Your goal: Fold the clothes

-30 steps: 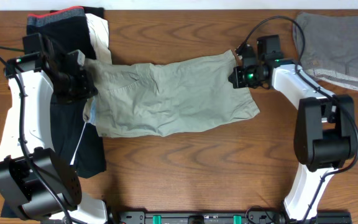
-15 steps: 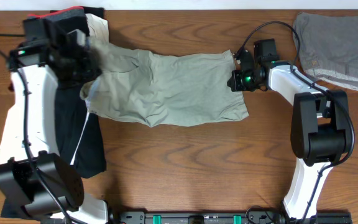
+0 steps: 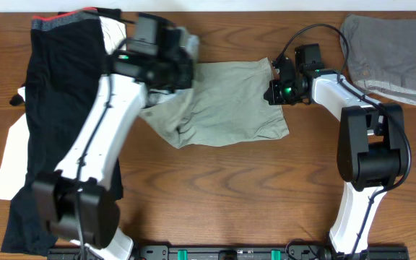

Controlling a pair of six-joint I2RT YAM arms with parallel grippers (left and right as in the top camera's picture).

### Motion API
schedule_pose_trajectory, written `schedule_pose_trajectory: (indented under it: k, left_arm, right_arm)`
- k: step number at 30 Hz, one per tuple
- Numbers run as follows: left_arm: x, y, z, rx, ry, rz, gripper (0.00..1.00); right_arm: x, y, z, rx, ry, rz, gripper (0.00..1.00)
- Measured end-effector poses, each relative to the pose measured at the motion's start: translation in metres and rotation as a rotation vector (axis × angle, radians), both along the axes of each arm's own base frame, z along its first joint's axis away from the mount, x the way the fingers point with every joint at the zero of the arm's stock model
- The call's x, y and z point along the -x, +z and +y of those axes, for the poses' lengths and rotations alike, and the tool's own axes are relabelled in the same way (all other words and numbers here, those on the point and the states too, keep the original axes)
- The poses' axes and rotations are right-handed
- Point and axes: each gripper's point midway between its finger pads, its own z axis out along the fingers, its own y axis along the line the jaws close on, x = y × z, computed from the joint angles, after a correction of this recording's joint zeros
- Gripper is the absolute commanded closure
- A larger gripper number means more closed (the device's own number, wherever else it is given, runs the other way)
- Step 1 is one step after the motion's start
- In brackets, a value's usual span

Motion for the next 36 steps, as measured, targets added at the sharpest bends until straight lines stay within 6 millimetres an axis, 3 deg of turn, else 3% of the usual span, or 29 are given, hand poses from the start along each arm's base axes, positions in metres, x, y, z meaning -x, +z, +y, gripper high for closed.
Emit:
schedule_pose_trajectory:
  k: [3, 9, 14, 21, 32, 36]
  left_arm:
    - [-0.004, -0.018, -0.032, 0.009, -0.030, 0.007, 0.94]
    - [-0.014, -0.072, -0.093, 0.027, -0.076, 0.027, 0.94]
    - [-0.021, -0.099, -0.126, 0.066, -0.071, 0.022, 0.94]
    - [-0.034, -0.084, -0.146, 0.156, -0.028, -0.035, 0.94]
    - [-0.035, -0.081, -0.148, 0.188, 0.005, -0.017, 0.94]
    - [-0.034, -0.062, -0.146, 0.203, 0.004, -0.042, 0.94]
  right_arm:
    - [0.000, 0.000, 0.000, -0.001, -0.002, 0.001, 0.99]
    - [0.000, 0.000, 0.000, -0.001, -0.002, 0.001, 0.99]
    - [0.000, 0.000, 0.000, -0.002, -0.002, 0.001, 0.99]
    - [-0.001, 0.000, 0.000, -0.002, -0.002, 0.001, 0.98]
    - [-0.001, 0.000, 0.000, -0.002, -0.002, 0.001, 0.99]
    - [0.000, 0.000, 0.000, -0.002, -0.002, 0.002, 0.99]
